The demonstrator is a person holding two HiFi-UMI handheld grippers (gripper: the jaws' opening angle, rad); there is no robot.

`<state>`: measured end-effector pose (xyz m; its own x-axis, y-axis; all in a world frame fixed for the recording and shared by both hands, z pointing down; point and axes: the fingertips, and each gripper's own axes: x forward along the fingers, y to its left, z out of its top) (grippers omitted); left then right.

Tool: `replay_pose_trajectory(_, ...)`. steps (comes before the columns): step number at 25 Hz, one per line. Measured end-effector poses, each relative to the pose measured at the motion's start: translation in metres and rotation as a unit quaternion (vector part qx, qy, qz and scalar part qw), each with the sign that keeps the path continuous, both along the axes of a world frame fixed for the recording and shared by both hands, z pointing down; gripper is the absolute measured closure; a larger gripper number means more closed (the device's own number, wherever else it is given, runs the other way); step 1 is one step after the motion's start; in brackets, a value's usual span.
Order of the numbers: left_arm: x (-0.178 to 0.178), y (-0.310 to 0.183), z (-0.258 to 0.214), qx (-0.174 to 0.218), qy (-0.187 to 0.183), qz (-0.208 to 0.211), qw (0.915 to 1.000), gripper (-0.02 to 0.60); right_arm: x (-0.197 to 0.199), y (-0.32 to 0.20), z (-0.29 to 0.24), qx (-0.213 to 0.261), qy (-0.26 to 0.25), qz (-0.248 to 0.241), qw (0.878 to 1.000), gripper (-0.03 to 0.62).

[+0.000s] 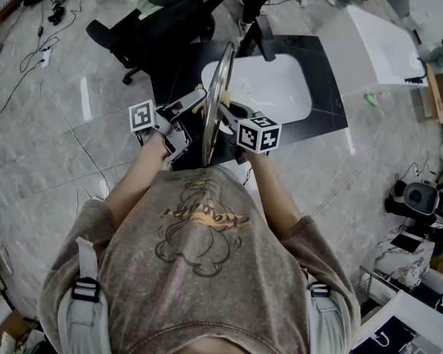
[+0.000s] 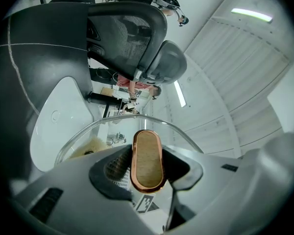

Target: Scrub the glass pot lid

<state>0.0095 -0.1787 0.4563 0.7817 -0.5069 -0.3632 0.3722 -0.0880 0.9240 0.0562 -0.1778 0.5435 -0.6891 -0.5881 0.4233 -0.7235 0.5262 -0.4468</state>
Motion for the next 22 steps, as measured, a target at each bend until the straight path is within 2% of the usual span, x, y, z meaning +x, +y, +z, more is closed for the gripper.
replay_pose_trajectory(11,-0.003,-0.002,-0.003,0.004,-0.005,-0.013,0.9999,0.403,-0.017,0.045,-0.002,-0.021,-0.003,-0.049,0.999,0.554)
replay_pose_trajectory(15,-0.005,-0.003,-0.002,0.005,-0.007,-0.016,0.9998,0.403,-0.026,0.060,-0.015,-0.014,-0.009,-0.071,0.997,0.554)
replay_pose_trajectory(22,-0.008,-0.007,0.003,0.003,-0.012,-0.021,0.9997,0.403,-0.040,0.073,-0.052,0.000,-0.054,-0.094,0.994,0.554)
